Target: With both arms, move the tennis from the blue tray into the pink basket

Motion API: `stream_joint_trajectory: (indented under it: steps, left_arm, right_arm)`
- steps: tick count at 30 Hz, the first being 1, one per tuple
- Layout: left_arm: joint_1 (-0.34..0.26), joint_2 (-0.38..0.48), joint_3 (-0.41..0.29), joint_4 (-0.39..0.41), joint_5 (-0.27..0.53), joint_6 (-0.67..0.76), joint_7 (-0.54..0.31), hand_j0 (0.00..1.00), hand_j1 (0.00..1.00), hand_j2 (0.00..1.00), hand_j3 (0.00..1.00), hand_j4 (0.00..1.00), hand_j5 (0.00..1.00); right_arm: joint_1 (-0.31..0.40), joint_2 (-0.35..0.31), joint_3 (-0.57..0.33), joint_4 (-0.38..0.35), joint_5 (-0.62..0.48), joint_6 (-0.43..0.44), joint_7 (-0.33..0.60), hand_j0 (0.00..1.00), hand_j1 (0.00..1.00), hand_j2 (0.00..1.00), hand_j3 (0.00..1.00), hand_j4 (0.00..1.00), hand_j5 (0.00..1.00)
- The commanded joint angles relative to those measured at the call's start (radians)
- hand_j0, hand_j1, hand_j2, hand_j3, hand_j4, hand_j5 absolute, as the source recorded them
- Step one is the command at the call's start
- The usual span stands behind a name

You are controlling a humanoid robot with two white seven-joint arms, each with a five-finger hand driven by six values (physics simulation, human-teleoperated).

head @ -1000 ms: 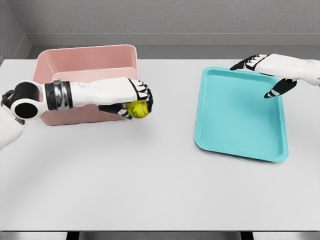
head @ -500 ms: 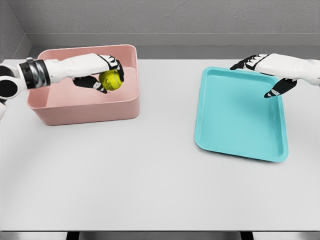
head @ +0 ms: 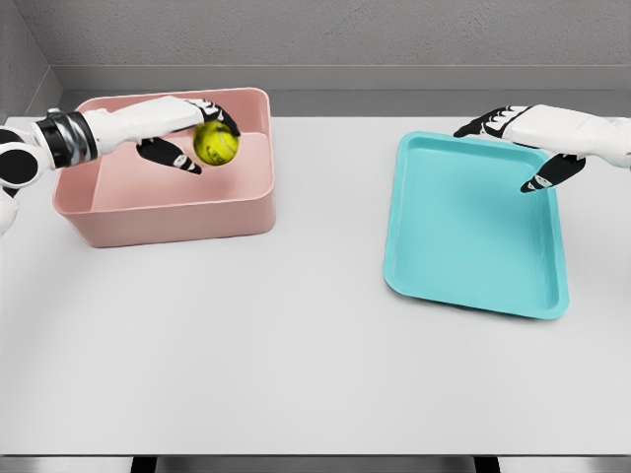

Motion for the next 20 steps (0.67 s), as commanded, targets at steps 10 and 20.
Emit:
stream_joint_trajectory:
  steps: [10,20]
  left_arm:
    - [0.041,0.097,0.051,-0.152,0.039,0.002,0.006,1.00,1.00,1.00,1.00,1.00,1.00]
    - [0.176,0.345,0.073,-0.353,0.136,0.002,0.008,1.00,1.00,1.00,1.00,1.00,1.00]
  right_arm:
    - [0.000,-0.001,-0.001,0.000,-0.006,0.002,0.000,1.00,1.00,1.00,1.00,1.00,1.00]
    - [0.002,-0.001,-0.001,0.000,-0.006,0.002,-0.002,1.00,1.00,1.00,1.00,1.00,1.00]
